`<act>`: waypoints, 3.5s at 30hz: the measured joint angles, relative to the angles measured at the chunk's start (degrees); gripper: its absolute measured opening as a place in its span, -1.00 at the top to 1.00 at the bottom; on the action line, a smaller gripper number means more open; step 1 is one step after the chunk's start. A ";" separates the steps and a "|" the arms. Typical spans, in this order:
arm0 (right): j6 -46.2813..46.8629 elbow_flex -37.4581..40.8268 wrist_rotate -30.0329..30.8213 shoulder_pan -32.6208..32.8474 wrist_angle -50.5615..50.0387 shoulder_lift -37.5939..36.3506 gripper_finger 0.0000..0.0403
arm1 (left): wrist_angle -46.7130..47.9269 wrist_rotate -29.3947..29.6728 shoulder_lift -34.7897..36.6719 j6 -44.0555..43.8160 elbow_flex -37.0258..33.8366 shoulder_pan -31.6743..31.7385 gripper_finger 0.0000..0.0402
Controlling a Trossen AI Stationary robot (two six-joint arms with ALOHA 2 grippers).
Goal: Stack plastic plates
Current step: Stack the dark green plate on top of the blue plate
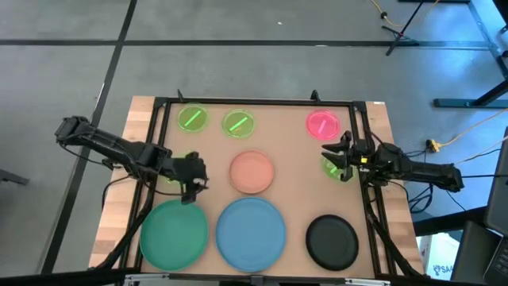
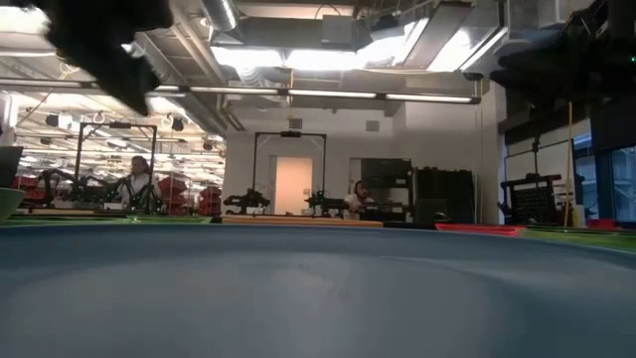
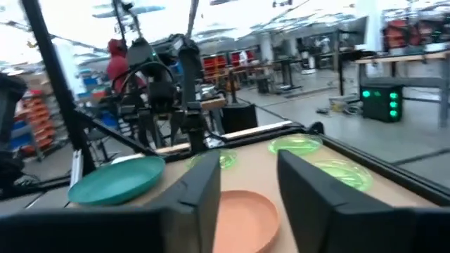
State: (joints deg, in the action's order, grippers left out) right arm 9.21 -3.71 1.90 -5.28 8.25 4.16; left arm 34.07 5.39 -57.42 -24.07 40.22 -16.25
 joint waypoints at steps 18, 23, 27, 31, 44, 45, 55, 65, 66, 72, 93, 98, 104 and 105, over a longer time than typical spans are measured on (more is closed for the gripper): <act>-5.23 -4.65 -6.90 0.00 15.07 18.75 0.10 | 3.91 0.61 -12.22 -12.72 -1.48 -14.67 0.29; -7.39 -4.65 -7.07 0.00 14.33 20.72 0.10 | 3.90 2.20 -16.62 -10.00 -1.48 -14.94 0.29; -8.22 -4.65 -7.04 0.00 14.28 21.30 0.10 | 3.87 0.54 -19.70 -8.61 -1.48 -14.95 0.29; -8.37 -4.65 -6.48 0.00 14.32 21.26 0.10 | 3.58 -1.33 -21.40 -8.77 -1.50 -14.71 0.31; -9.64 -4.65 -2.46 0.02 14.71 21.23 0.10 | 3.21 -8.72 -21.47 -11.24 -1.50 -12.49 0.83; -9.62 -4.65 -2.48 0.02 14.69 21.23 0.10 | 3.25 -9.47 -21.45 -11.20 -1.50 -12.31 0.88; -9.53 -4.65 -2.33 0.00 14.71 21.23 0.10 | 3.65 -12.29 -19.92 -12.00 -1.48 -12.22 0.96; -9.51 -4.63 -2.33 0.00 14.78 21.23 0.10 | 3.86 -12.04 -10.98 -18.99 3.49 -11.82 0.96; -9.51 -4.63 -2.33 0.00 14.78 21.23 0.10 | 3.93 -11.00 -10.38 -19.09 4.17 -11.65 0.96; -9.48 -4.63 -2.33 0.00 14.82 21.23 0.10 | -2.48 3.00 -9.48 -16.01 6.90 -8.92 0.96; -6.23 -4.63 -2.46 0.00 14.36 21.23 0.10 | -33.89 15.75 -28.60 -9.83 3.96 -4.22 0.90; -6.25 -4.63 -2.46 0.00 14.27 21.23 0.10 | -34.46 13.48 -31.82 -9.86 3.96 -4.22 0.89; -6.25 -4.63 -2.48 0.00 14.23 21.23 0.10 | -35.38 14.23 -32.53 -8.97 3.96 -4.13 0.88; -6.27 -4.63 -2.48 0.00 14.23 21.23 0.10 | -35.43 14.29 -32.53 -8.53 3.96 -4.11 0.86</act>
State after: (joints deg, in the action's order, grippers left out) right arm 2.94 -8.34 -0.58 -5.28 22.48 25.39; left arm -1.37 19.68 -89.95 -32.60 44.18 -20.36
